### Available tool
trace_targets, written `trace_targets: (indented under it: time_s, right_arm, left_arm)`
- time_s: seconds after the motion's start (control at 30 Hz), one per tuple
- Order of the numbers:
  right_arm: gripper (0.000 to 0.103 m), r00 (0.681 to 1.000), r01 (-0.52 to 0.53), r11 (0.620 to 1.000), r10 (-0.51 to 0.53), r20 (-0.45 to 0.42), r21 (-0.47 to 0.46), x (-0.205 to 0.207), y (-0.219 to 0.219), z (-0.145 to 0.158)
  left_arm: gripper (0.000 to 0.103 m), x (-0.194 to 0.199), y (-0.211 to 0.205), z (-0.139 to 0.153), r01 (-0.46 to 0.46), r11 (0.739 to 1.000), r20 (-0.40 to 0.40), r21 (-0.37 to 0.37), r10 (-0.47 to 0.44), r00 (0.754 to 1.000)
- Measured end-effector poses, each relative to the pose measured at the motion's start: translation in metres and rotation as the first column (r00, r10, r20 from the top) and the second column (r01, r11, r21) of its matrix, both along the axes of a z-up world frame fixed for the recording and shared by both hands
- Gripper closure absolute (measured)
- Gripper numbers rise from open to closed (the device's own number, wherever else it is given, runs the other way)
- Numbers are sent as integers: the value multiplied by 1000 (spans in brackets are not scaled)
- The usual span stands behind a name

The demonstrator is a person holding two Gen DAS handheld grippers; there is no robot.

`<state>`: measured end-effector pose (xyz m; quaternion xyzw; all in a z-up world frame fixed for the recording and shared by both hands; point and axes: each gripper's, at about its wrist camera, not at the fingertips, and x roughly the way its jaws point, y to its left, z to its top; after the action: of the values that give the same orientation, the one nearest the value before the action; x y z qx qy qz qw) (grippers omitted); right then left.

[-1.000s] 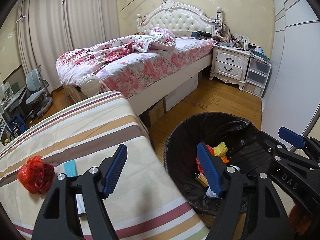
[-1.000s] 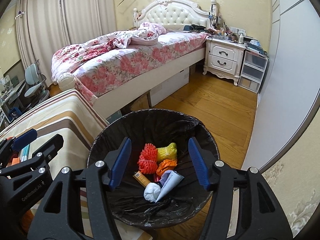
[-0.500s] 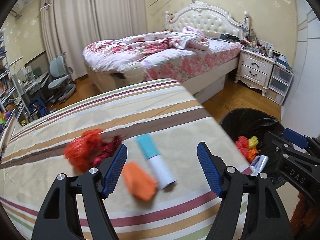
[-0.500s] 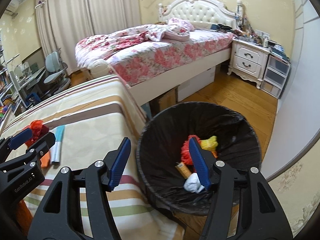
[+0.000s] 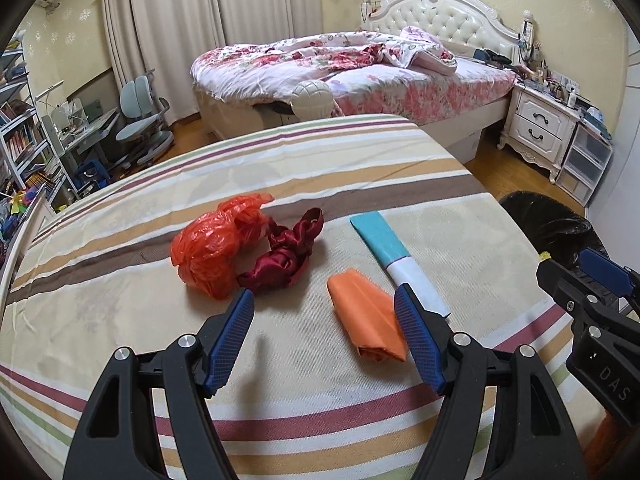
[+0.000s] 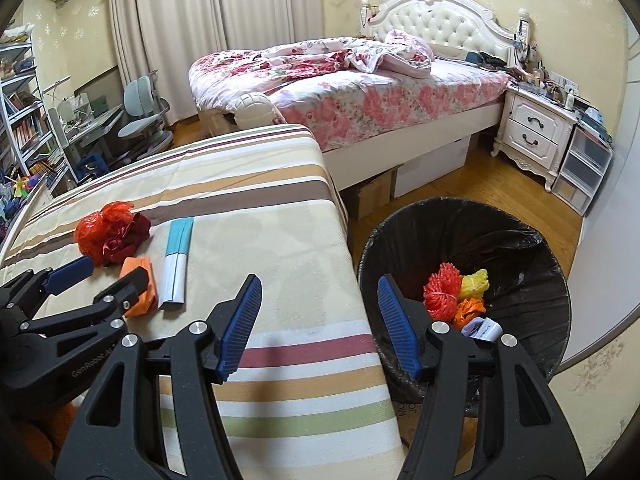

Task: Collect trash
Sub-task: 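Move both open tools back over the items on the bed, then grasp the orange cloth with the left tool while the right tool grasps the teal-and-white tube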

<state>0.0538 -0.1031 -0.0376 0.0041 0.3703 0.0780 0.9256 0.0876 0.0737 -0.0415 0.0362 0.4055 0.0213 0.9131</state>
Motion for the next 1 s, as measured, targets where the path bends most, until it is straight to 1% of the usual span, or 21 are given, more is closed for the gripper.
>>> trace_targets:
  time_s: [0.07,0.37,0.4,0.47,0.53,0.6,0.83,1.0]
  right_arm:
    - [43,1000,-6,1000,6,-2,-1,-1,3,0]
    - [41,999,-28,1000,28,-18,-10,0,9,-3]
    - [41,999,-29,1000,29,-19,-11,0,9,-3]
    - [41,999,-32,999,32,-20,-12,0,11,-4]
    - [38,999,-35,999,34,-19,-13,0,11,-4]
    - [37,999,-34,999,33,-16,-13,0,11,-4]
    - [37,1000,-26,1000,26,-14,4,-1,8,-2]
    - [37,1000,-25,1000,26,-16,7,-1,7,-2]
  left_arm:
    - [32,-1,3,-3,9,1000,-19,-4,-9,1000]
    - [32,-9,17,-5,10,999,-33,-45,-12,999]
    - [31,-10,19,-6,9,999,-36,-50,-11,999]
    - [25,-9,22,-6,-5,998,-44,-61,2,999]
    - [23,-7,25,-7,-15,997,-57,-80,11,998]
    - [23,-8,27,-6,-17,996,-56,-90,12,998]
    - [23,-6,15,-2,6,999,-37,-45,-8,999]
    - [22,2,9,-3,9,999,-41,-38,-10,999]
